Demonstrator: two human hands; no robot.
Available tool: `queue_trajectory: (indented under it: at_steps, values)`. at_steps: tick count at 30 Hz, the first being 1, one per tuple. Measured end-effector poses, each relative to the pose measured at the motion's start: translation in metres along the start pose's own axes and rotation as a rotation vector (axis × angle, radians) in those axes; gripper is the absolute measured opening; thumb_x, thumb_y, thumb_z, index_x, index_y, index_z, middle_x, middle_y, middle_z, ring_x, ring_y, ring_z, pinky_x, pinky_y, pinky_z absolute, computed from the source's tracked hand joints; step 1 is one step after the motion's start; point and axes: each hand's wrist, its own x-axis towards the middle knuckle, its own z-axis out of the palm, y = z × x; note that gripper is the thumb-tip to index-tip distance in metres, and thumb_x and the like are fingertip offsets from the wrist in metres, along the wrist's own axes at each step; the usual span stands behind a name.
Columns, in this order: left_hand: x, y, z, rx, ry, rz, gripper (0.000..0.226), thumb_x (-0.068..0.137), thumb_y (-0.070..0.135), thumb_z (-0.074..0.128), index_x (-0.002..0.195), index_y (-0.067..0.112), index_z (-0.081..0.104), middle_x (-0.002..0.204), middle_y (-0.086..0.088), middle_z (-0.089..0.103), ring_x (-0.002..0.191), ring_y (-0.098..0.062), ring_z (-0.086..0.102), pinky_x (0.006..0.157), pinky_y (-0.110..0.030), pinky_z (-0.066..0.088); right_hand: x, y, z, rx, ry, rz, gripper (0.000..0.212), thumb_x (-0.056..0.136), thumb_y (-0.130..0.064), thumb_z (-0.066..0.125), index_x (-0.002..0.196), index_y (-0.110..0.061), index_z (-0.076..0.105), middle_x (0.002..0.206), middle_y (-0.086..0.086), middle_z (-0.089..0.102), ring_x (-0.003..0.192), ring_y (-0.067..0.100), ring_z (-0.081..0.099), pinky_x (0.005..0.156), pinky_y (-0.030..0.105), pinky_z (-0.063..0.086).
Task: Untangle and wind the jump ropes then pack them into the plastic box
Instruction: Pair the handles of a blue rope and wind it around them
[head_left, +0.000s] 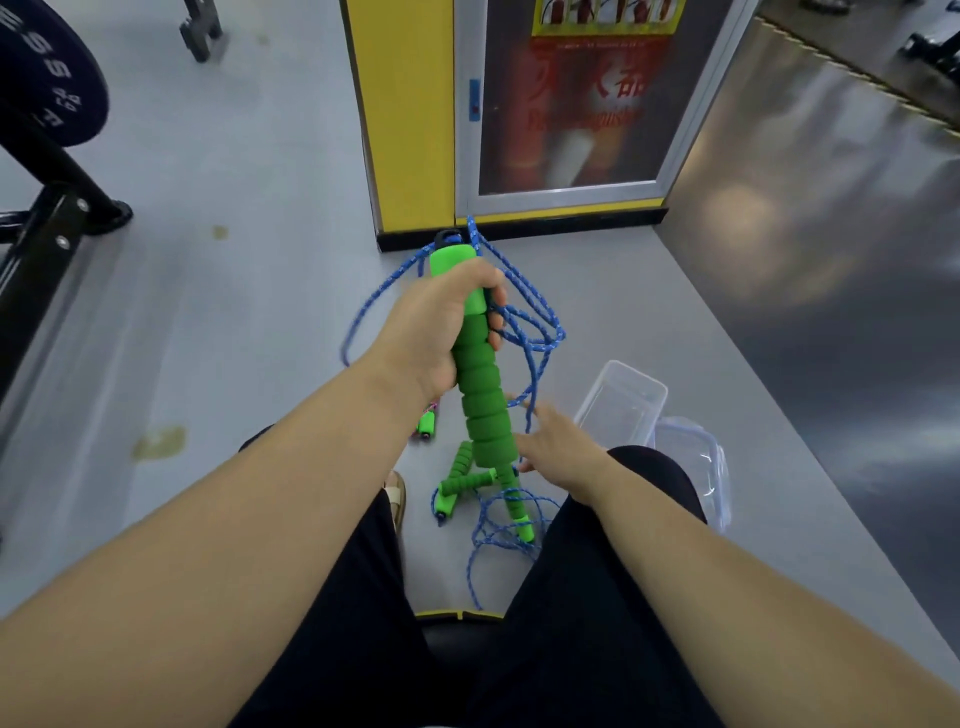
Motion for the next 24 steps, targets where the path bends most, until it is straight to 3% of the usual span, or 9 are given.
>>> queue_trajectory:
  at_steps: [2, 4, 6, 8, 11, 14, 17, 20, 24]
  values:
    - [0.003, 0.001, 0.002, -0.045, 0.102, -0.015, 0.023, 0.085, 0.008, 0.055, 0.063, 0.014, 0.052, 0.056, 0.0, 0.052, 0.043, -0.011, 0.043, 0.042, -0.018, 0.04, 0.008, -0.006, -0.01, -0.303, -0.1, 0.006, 0.028, 0.096, -0.026, 0.047, 0.117, -0.011, 0.056, 0.115, 0.014, 0.062, 0.075, 0.017, 0.058, 0.075, 0.022, 0.052]
    - [0.01, -0.002, -0.005, 0.017, 0.282, 0.039, 0.02, 0.083, 0.009, 0.06, 0.066, 0.015, 0.051, 0.056, 0.0, 0.051, 0.04, -0.011, 0.043, 0.043, -0.018, 0.04, 0.013, -0.005, -0.03, -0.541, -0.125, 0.054, 0.032, 0.099, -0.03, 0.04, 0.107, -0.007, 0.06, 0.111, 0.013, 0.065, 0.079, 0.018, 0.056, 0.071, 0.025, 0.048]
    - [0.016, -0.008, -0.019, 0.215, 0.442, 0.101, 0.02, 0.081, 0.012, 0.064, 0.068, 0.017, 0.05, 0.059, -0.001, 0.048, 0.039, -0.01, 0.044, 0.041, -0.018, 0.039, 0.015, -0.004, -0.057, -0.553, -0.032, 0.094, 0.028, 0.099, -0.03, 0.04, 0.094, -0.01, 0.058, 0.101, 0.01, 0.064, 0.077, 0.02, 0.055, 0.062, 0.025, 0.044]
    - [0.015, -0.016, -0.033, 0.418, 0.468, 0.093, 0.02, 0.082, 0.019, 0.068, 0.073, 0.017, 0.05, 0.062, 0.0, 0.047, 0.043, -0.008, 0.048, 0.044, -0.019, 0.041, 0.014, -0.009, -0.076, -0.45, 0.091, 0.094, 0.031, 0.098, -0.03, 0.041, 0.077, -0.014, 0.055, 0.082, 0.007, 0.061, 0.062, 0.017, 0.053, 0.051, 0.02, 0.042]
    - [0.006, -0.031, -0.037, 0.646, 0.262, -0.037, 0.026, 0.076, 0.034, 0.075, 0.084, 0.018, 0.056, 0.069, 0.001, 0.054, 0.062, -0.016, 0.053, 0.053, -0.024, 0.043, 0.006, -0.036, -0.077, -0.185, 0.157, -0.017, 0.037, 0.099, -0.029, 0.039, 0.068, -0.014, 0.052, 0.06, 0.003, 0.05, 0.047, 0.014, 0.042, 0.042, 0.017, 0.034]
    - [0.004, -0.044, -0.023, 0.7, 0.058, -0.056, 0.041, 0.067, 0.036, 0.082, 0.093, 0.015, 0.058, 0.069, 0.001, 0.058, 0.061, -0.015, 0.054, 0.059, -0.028, 0.047, -0.011, -0.084, -0.059, 0.119, 0.129, -0.198, 0.038, 0.098, -0.029, 0.039, 0.065, -0.012, 0.048, 0.051, 0.002, 0.043, 0.04, 0.014, 0.032, 0.039, 0.02, 0.027]
    - [0.006, -0.044, -0.008, 0.565, -0.062, 0.006, 0.024, 0.073, 0.02, 0.078, 0.082, 0.014, 0.057, 0.059, 0.002, 0.054, 0.051, -0.012, 0.049, 0.053, -0.025, 0.044, -0.023, -0.121, -0.048, 0.169, 0.099, -0.365, 0.038, 0.099, -0.031, 0.038, 0.068, -0.012, 0.047, 0.052, 0.003, 0.042, 0.036, 0.009, 0.032, 0.038, 0.018, 0.029]
    - [0.008, -0.036, -0.004, 0.42, -0.066, 0.049, 0.011, 0.08, 0.009, 0.068, 0.081, 0.01, 0.057, 0.064, -0.004, 0.059, 0.047, -0.014, 0.047, 0.05, -0.027, 0.043, -0.024, -0.13, -0.051, 0.251, 0.147, -0.452, 0.038, 0.1, -0.031, 0.038, 0.072, -0.011, 0.053, 0.063, 0.005, 0.054, 0.041, 0.011, 0.041, 0.042, 0.019, 0.034]
    - [0.011, -0.027, -0.009, 0.362, 0.109, 0.098, 0.016, 0.08, 0.002, 0.06, 0.067, 0.009, 0.054, 0.056, -0.004, 0.055, 0.042, -0.016, 0.046, 0.049, -0.026, 0.043, -0.02, -0.095, -0.055, 0.628, 0.188, -0.301, 0.029, 0.098, -0.028, 0.042, 0.083, -0.009, 0.058, 0.076, 0.004, 0.061, 0.05, 0.012, 0.053, 0.048, 0.021, 0.04]
